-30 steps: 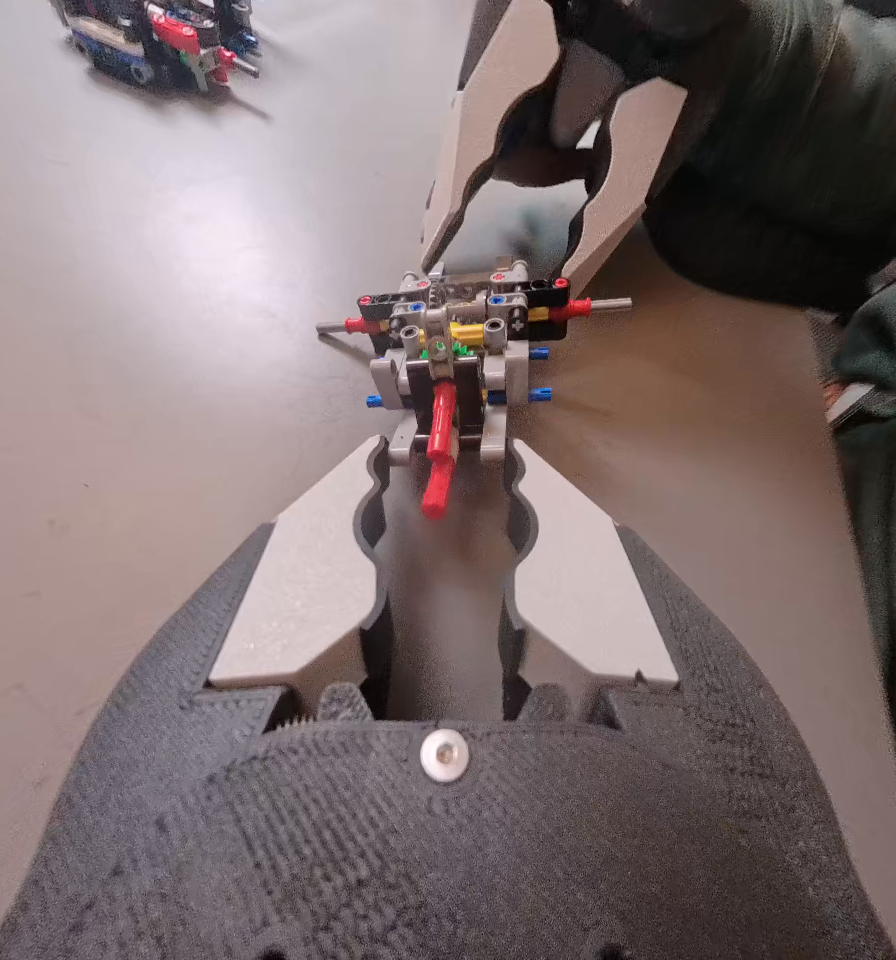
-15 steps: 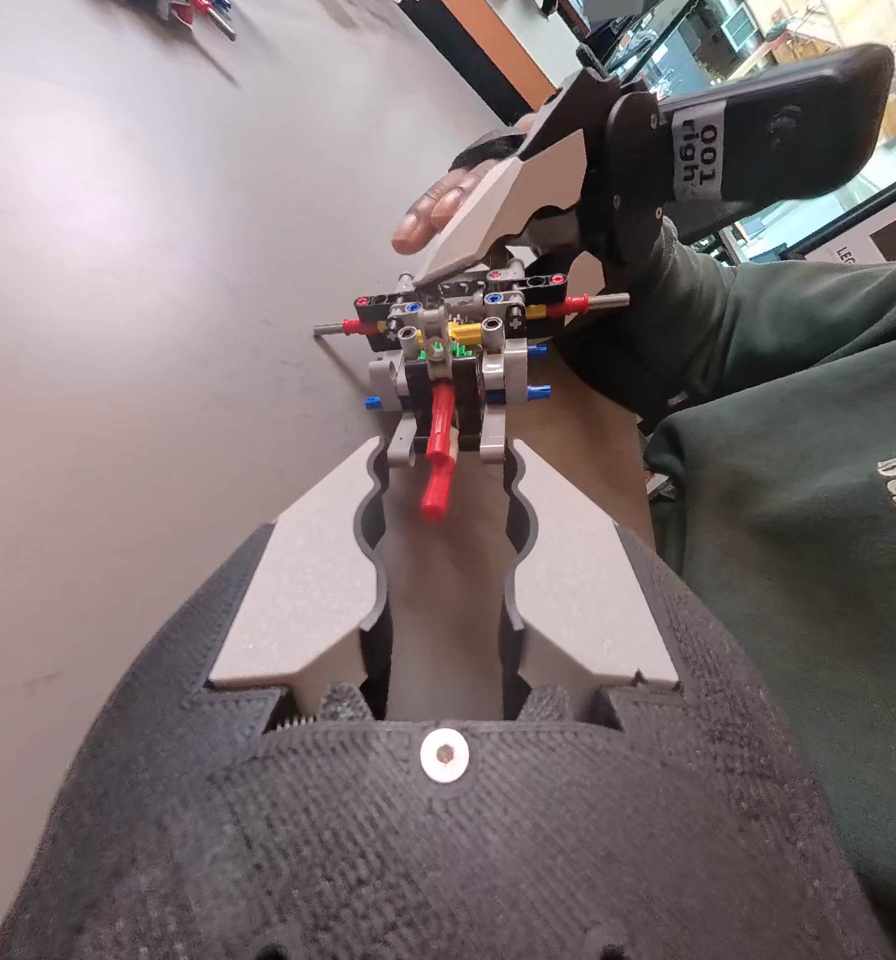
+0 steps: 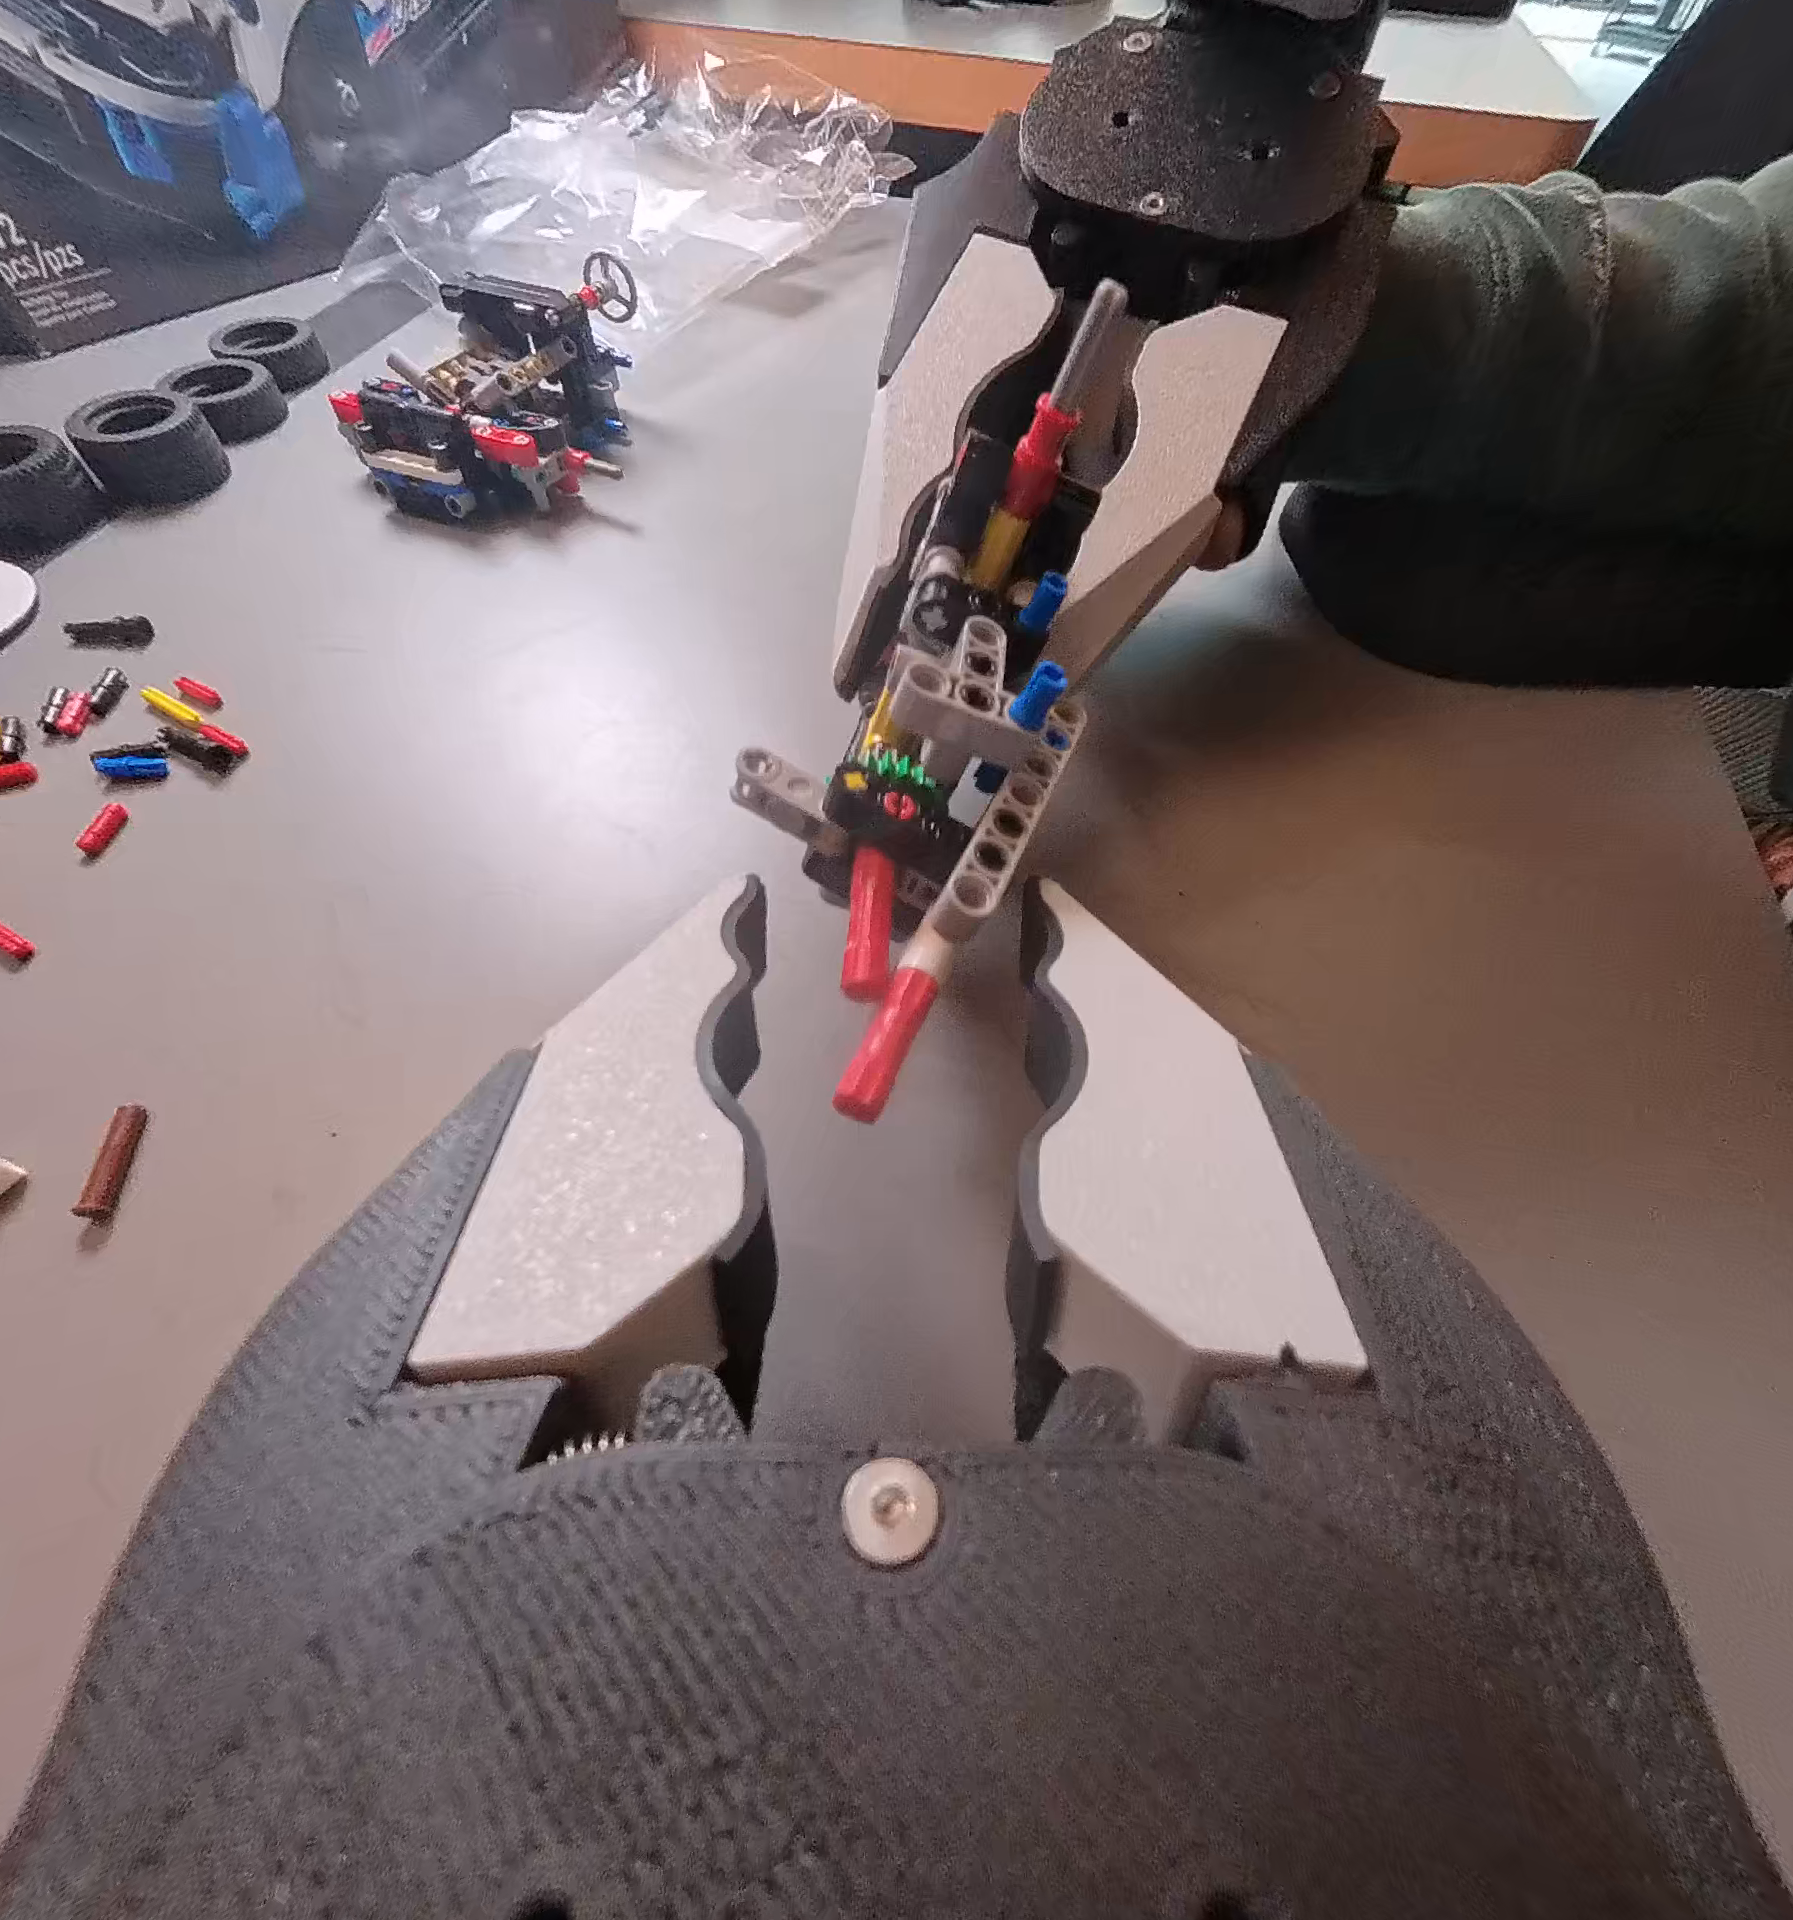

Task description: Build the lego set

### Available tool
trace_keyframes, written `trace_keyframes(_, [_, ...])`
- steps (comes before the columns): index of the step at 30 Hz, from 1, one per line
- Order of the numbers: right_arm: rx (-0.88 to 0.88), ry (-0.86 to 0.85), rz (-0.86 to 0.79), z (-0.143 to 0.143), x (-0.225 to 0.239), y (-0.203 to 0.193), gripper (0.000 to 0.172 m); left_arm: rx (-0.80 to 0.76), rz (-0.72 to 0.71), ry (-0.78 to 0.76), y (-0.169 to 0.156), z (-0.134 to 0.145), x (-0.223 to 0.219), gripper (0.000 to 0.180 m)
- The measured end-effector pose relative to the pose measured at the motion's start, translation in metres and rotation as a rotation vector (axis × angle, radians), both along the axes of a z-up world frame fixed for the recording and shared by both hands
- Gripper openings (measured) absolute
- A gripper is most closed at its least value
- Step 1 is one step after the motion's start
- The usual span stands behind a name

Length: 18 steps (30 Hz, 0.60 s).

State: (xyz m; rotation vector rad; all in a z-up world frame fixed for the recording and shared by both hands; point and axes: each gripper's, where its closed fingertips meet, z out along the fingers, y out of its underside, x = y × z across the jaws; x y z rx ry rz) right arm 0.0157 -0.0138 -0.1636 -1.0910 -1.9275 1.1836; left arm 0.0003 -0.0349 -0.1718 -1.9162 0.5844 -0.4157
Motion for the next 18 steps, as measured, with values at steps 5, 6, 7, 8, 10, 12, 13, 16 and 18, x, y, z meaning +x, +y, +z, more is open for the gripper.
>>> trace_keyframes(5, [0.109,0.000,-0.037,0.001,-0.002,-0.007,0.028,0.030,0.007,0.043,0.000,-0.002,0.002,0.044])
trace_keyframes(6, [0.119,0.004,-0.050,0.003,-0.002,-0.007,0.027,0.033,0.007,0.031,0.000,-0.001,0.002,0.043])
trace_keyframes(7, [0.123,0.010,-0.055,0.007,-0.002,-0.009,0.025,0.034,0.007,0.009,0.000,0.001,0.002,0.041])
trace_keyframes(8, [0.120,0.013,-0.060,0.010,-0.002,-0.011,0.023,0.034,0.008,-0.011,0.000,0.003,0.002,0.040])
trace_keyframes(10, [0.148,0.018,-0.071,0.014,-0.003,-0.015,0.020,0.044,0.014,-0.018,0.001,0.004,0.000,0.039])
trace_keyframes(12, [0.196,0.027,-0.081,0.016,-0.003,-0.015,0.020,0.057,0.016,-0.007,0.001,0.005,0.000,0.039])
trace_keyframes(13, [0.193,0.021,-0.082,0.016,-0.003,-0.015,0.020,0.058,0.016,-0.009,0.002,0.005,0.000,0.039])
trace_keyframes(16, [0.183,0.021,-0.084,0.015,-0.002,-0.014,0.020,0.053,0.016,-0.013,0.003,0.004,0.001,0.038])
trace_keyframes(18, [0.181,0.022,-0.093,0.014,-0.003,-0.013,0.020,0.048,0.026,-0.019,0.004,0.004,0.001,0.038])
